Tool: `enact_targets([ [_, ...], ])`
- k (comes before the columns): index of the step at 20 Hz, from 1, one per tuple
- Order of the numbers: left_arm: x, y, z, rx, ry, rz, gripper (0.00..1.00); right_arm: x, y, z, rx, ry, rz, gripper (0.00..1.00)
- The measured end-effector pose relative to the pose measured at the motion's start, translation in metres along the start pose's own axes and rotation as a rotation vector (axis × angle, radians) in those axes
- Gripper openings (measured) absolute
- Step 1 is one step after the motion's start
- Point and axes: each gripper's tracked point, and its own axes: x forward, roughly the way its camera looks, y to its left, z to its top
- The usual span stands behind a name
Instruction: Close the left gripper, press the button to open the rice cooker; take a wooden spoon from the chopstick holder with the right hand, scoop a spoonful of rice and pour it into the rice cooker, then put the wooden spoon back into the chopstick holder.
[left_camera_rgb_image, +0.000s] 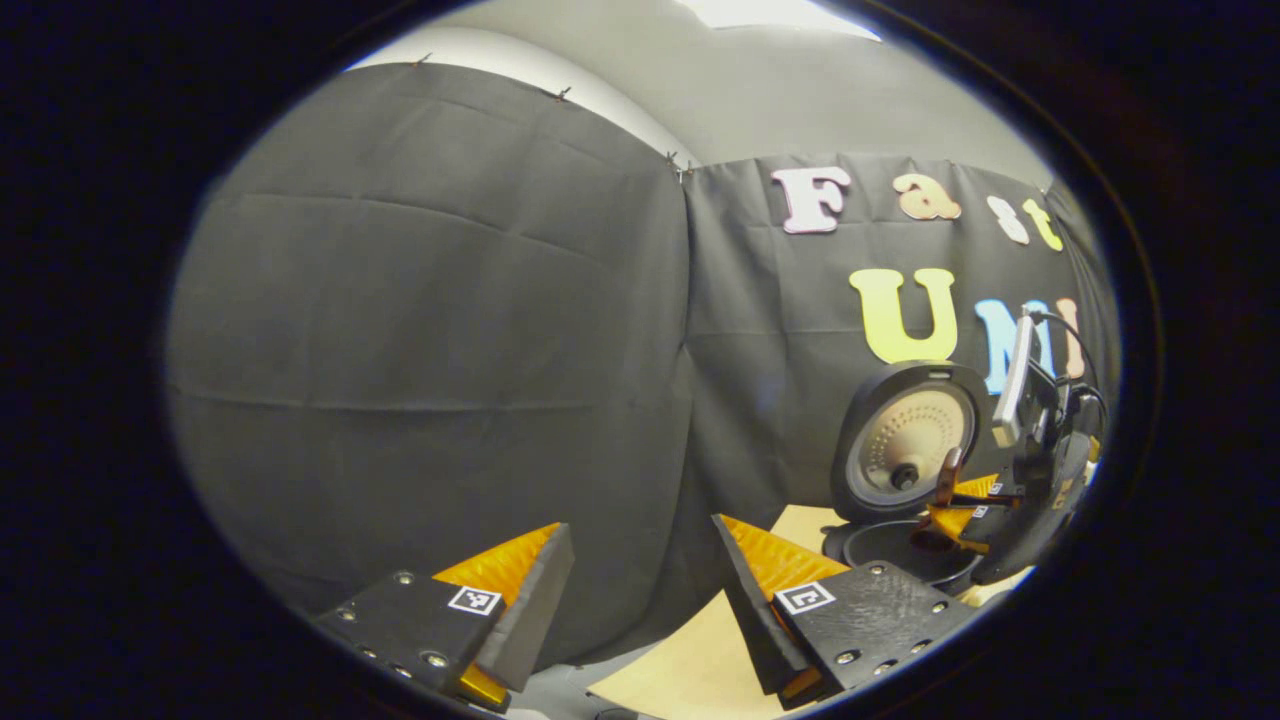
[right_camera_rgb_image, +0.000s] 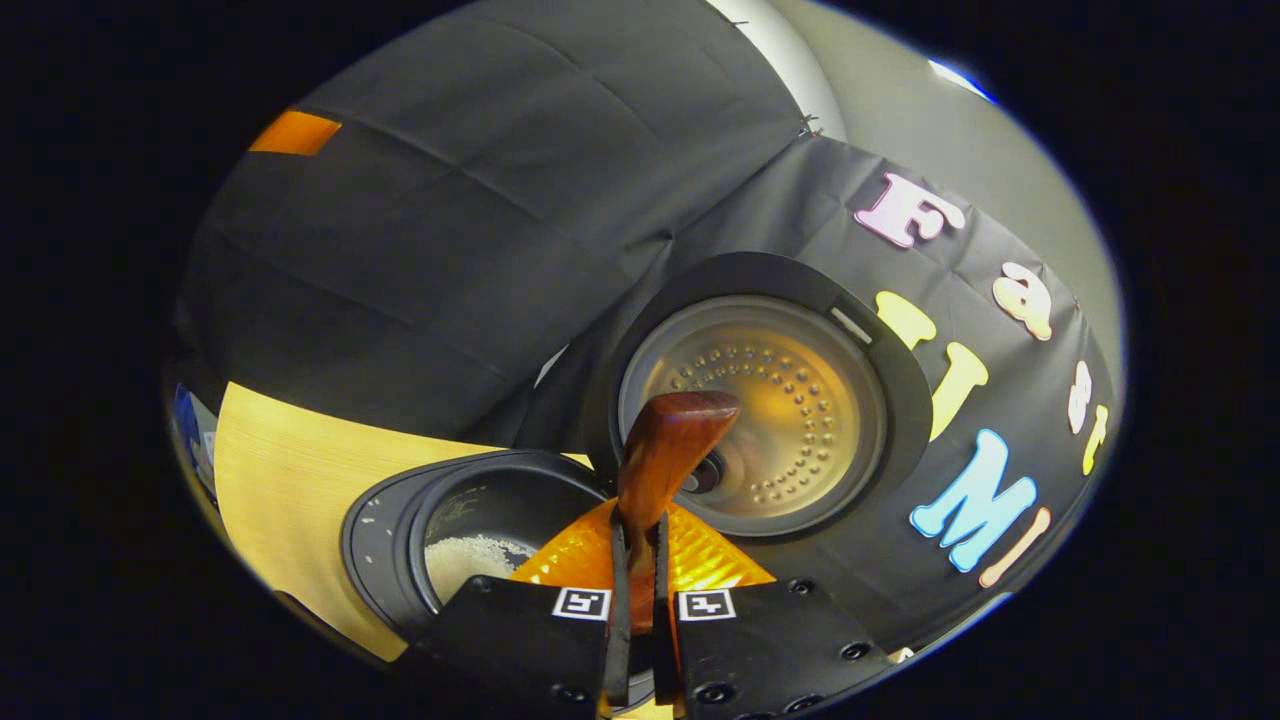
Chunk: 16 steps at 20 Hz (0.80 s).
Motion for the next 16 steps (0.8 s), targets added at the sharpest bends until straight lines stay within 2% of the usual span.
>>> enact_targets([
  [4, 0.009, -0.011, 0.003, -0.025, -0.003, -0.032, 0.83, -0.006, -0.015, 0.004, 0.215, 0.03, 0.021, 0.11],
  [10, 0.024, -0.057, 0.02, -0.024, -0.035, -0.118, 0.83, -0.027, -0.058, 0.012, 0.721, 0.04, 0.072, 0.11],
  [11, 0.023, -0.066, 0.025, -0.021, -0.042, -0.131, 0.83, -0.032, -0.067, 0.013, 0.784, 0.031, 0.079, 0.08],
  [16, 0.017, -0.121, 0.047, -0.012, -0.063, -0.193, 0.83, -0.057, -0.105, 0.006, 0.984, -0.012, 0.084, 0.11],
])
